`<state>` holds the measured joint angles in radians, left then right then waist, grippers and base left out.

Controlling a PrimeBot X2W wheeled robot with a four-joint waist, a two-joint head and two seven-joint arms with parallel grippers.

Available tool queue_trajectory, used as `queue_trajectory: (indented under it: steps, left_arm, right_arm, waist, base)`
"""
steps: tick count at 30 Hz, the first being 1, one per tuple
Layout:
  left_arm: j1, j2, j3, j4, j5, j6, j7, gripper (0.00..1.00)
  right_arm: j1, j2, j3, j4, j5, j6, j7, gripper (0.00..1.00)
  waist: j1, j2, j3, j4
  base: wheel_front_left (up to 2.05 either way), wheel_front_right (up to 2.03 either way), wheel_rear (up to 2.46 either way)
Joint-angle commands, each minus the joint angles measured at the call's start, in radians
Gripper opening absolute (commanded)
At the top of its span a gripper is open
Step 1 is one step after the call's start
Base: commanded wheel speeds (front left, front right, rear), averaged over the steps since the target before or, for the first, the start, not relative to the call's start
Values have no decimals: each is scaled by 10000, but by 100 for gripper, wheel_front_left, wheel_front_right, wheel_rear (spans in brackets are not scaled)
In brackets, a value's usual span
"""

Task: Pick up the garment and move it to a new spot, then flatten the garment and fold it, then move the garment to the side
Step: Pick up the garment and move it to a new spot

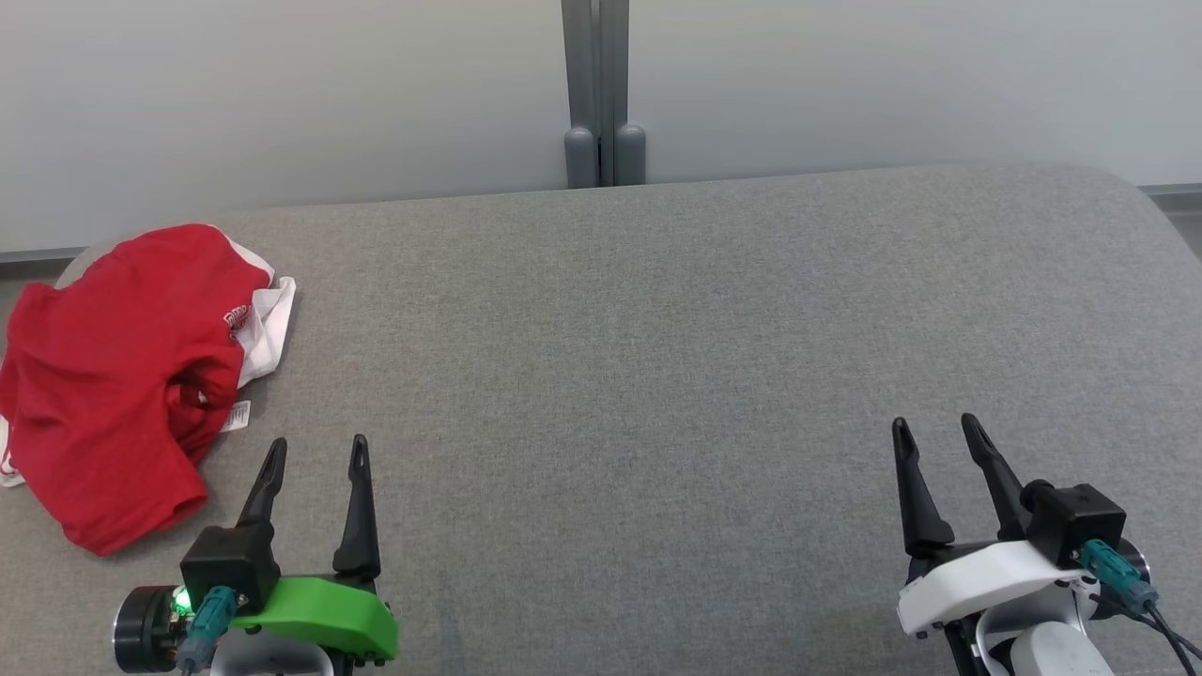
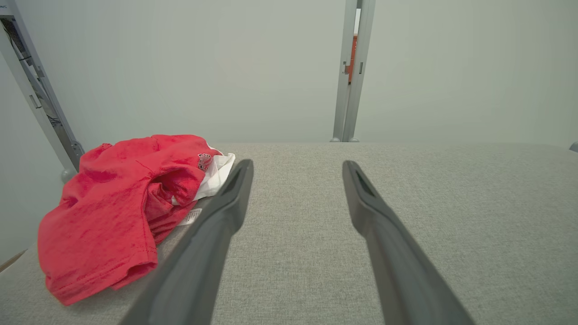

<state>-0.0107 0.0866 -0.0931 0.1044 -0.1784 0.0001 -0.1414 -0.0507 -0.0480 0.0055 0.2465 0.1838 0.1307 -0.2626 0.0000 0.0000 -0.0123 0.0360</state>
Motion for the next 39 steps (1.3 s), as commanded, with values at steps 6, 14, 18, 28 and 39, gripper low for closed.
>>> queue_trajectory:
  steps: [6,14,18,28,39]
  left_arm:
    - [50,115,-2,34,-94,92,-32,100]
    - [67,194,-2,26,-176,137,-58,100]
    - [96,236,37,-10,-226,188,-56,100]
    - [259,468,236,-197,-346,365,47,100]
    - [310,680,349,-332,-406,460,170,100]
  right_arm:
    - [-85,-42,15,87,107,1,-35,100]
    - [-77,-42,40,140,265,1,-35,100]
    - [-26,-40,73,152,356,1,-35,100]
    - [93,-40,115,179,605,1,-33,100]
    - [193,-40,171,194,795,1,-9,100]
  waist:
    - [0,0,-24,17]
    - [0,0,-48,149]
    - [0,0,-53,311]
    - [0,0,-77,1153]
    - [0,0,-71,2701]
  base:
    - [0,0,0]
    - [0,0,0]
    - [0,0,0]
    - [0,0,0]
    - [0,0,0]
